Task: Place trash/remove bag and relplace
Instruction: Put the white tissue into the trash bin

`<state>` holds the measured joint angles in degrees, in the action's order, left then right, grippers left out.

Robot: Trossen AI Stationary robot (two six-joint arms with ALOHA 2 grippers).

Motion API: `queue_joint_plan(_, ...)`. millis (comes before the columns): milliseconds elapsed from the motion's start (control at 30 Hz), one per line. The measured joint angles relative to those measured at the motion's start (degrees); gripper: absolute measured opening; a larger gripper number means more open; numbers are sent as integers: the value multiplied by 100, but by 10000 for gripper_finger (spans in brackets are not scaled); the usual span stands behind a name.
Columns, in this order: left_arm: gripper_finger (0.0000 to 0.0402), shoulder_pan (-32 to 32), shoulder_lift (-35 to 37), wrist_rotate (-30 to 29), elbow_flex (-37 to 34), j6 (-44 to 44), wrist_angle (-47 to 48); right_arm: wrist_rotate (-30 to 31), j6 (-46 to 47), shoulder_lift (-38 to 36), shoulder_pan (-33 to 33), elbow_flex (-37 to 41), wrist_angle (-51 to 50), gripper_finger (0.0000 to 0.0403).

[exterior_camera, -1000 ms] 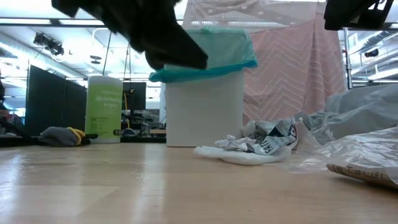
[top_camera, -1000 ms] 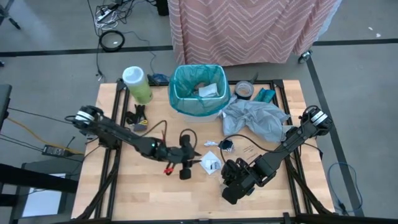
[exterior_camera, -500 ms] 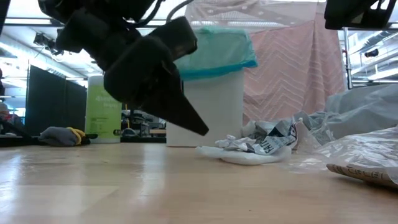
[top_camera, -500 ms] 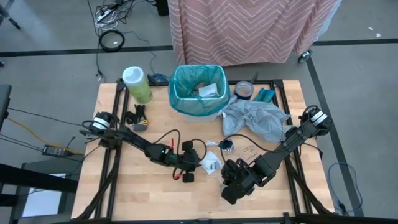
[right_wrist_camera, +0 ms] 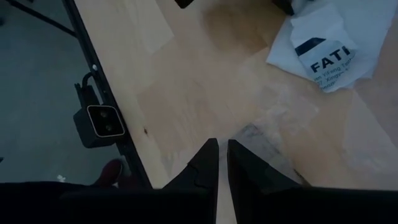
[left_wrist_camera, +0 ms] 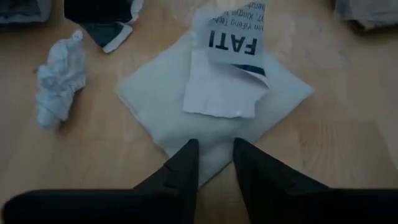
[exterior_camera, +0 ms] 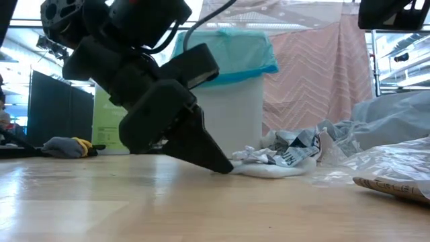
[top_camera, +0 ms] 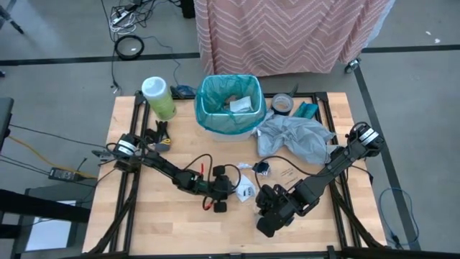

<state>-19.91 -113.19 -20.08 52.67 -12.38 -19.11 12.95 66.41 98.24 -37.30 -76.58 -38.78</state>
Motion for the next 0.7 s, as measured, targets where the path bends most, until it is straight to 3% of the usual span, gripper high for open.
queue_joint_plan(200,11,105,-24,131,15,-867,130,-21,2,0,-19,1,23,22)
queue_joint_plan(467,3,152,326,131,-25,-1610,510,-6,-37,0,-17,0,17,21)
queue_joint_plan(700,1,141,1206,146,395,-1922,2499,41,-103,0,-4,0,14,20)
